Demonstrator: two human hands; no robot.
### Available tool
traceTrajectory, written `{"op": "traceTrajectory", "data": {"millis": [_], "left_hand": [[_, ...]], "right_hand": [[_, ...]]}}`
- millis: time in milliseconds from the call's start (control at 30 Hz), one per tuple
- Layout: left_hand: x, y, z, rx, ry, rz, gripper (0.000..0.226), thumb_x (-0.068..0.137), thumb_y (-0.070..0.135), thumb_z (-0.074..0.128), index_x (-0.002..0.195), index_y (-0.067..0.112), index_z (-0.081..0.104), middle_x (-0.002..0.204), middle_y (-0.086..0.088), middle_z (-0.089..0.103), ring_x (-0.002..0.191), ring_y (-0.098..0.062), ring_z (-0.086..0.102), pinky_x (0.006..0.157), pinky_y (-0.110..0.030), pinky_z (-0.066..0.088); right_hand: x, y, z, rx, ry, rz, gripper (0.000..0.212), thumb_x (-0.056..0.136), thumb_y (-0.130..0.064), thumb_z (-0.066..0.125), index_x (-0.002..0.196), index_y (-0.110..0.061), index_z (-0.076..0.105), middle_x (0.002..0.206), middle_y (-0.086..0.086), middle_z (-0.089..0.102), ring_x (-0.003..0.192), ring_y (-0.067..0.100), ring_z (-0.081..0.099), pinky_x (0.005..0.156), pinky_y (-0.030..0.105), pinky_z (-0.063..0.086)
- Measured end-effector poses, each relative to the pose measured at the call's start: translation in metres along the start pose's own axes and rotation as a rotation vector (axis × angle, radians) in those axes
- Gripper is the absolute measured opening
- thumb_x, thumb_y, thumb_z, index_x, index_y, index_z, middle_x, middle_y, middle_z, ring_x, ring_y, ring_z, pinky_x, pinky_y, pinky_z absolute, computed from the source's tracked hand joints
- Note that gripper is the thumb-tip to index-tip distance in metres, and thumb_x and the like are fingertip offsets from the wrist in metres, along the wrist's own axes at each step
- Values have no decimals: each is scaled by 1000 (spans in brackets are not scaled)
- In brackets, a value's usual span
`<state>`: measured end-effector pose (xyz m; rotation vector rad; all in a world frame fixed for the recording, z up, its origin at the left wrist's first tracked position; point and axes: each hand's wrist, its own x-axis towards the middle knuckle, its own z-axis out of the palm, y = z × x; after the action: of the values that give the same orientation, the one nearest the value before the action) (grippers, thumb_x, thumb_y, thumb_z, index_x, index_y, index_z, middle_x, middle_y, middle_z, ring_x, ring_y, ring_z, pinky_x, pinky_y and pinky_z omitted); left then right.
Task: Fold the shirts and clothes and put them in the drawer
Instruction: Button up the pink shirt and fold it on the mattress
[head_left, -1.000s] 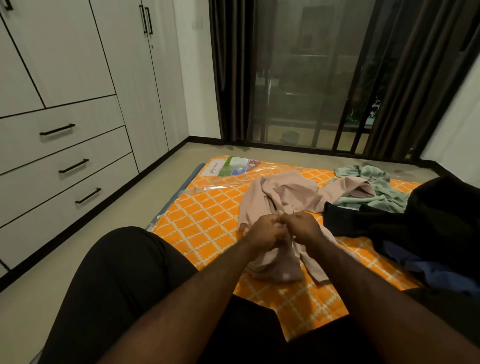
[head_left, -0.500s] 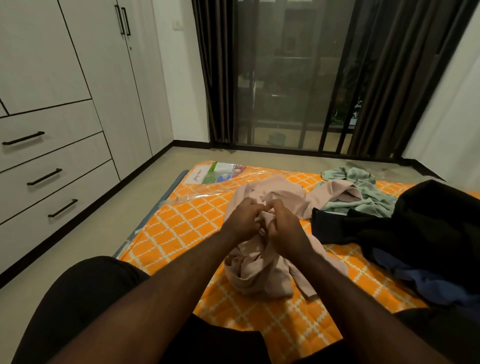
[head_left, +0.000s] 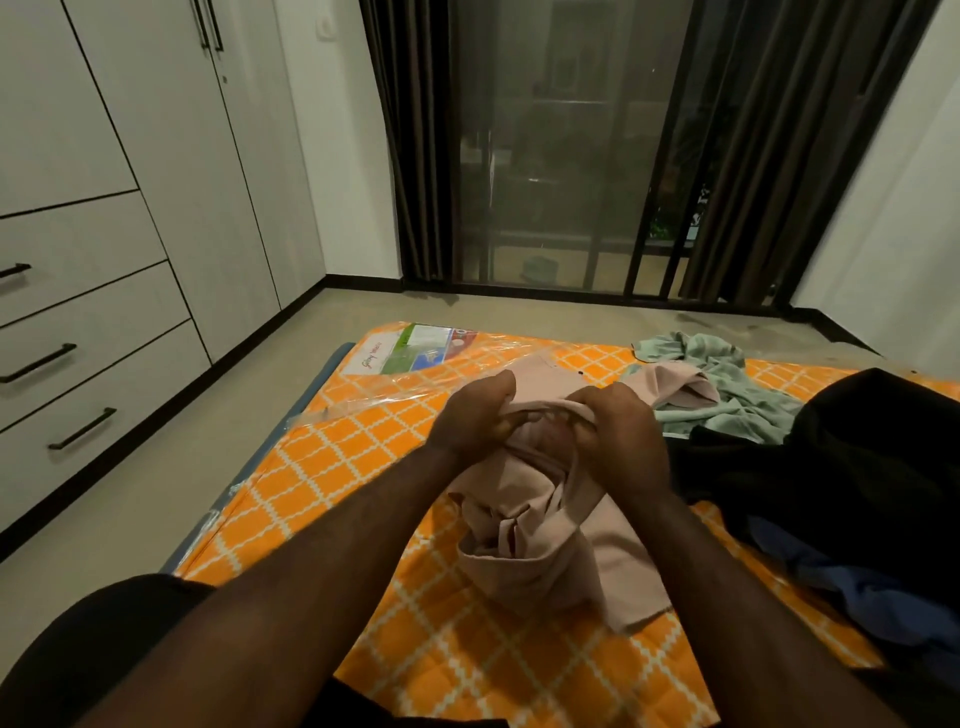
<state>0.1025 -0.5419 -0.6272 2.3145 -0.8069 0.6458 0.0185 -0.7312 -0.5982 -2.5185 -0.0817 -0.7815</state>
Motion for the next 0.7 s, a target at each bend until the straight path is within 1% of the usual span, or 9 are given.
{"op": "traceTrajectory", "data": {"millis": [33,100,233,333,400,467,533,600,700], "left_hand": [[0,-1,1,-10,-2,1,34,93,49,59,89,19,44,78,-6,54,66,-21,41,57,-33,25],[1,-2,4,-51,-9,-9,31,96,44,64,93,18,46,81,-7,60,67,-21,46,56,-32,28],[13,-11,9,-115,19,-26,14,96,25,64,100,13,61,92,-8,68,78,-25,59,63,-29,36],[19,-23,8,-183,11,-81,12,94,20,63,100,12,70,95,-7,73,84,-24,64,67,-27,39],[19,-31,3,-238,3,-199,14,96,21,62,96,15,74,92,-4,74,83,-22,65,66,-29,43],[21,-38,-6,-313,17,-396,15,96,22,63,90,20,77,85,1,74,80,-20,65,65,-30,47],[24,-42,-15,-396,33,-583,19,91,16,64,76,21,75,73,7,69,74,-18,62,60,-28,44],[30,-39,-26,-395,68,-681,28,89,11,59,63,18,66,63,5,62,68,-20,56,57,-28,38],[37,-34,-48,-251,277,-733,23,90,8,55,70,18,59,74,-6,64,75,-27,57,61,-32,36]], "right_hand": [[4,4,-2,48,24,-8,16,92,-20,69,104,-21,78,95,3,68,88,23,62,66,28,39],[10,6,-8,109,100,-86,16,89,-12,71,101,-17,80,93,4,69,86,20,63,68,26,42],[15,-10,-20,125,245,-309,22,94,-20,63,101,-7,79,91,6,66,82,10,55,67,12,37],[20,-21,-32,138,331,-404,11,92,-6,72,101,-5,77,93,9,66,84,8,54,70,9,41],[22,-27,-45,186,393,-421,14,89,-2,74,103,-2,77,96,12,65,89,7,53,75,9,42],[24,-33,-61,240,495,-418,16,88,2,74,103,0,77,97,16,64,92,7,53,79,7,40],[26,-40,-74,273,602,-411,15,89,2,73,103,2,77,96,19,65,92,7,53,82,5,38],[26,-45,-85,262,649,-413,13,90,2,73,102,3,76,95,20,65,93,4,51,84,4,37],[29,-44,-92,231,716,-367,16,90,4,71,104,1,76,99,20,63,94,4,49,85,5,36]]}}
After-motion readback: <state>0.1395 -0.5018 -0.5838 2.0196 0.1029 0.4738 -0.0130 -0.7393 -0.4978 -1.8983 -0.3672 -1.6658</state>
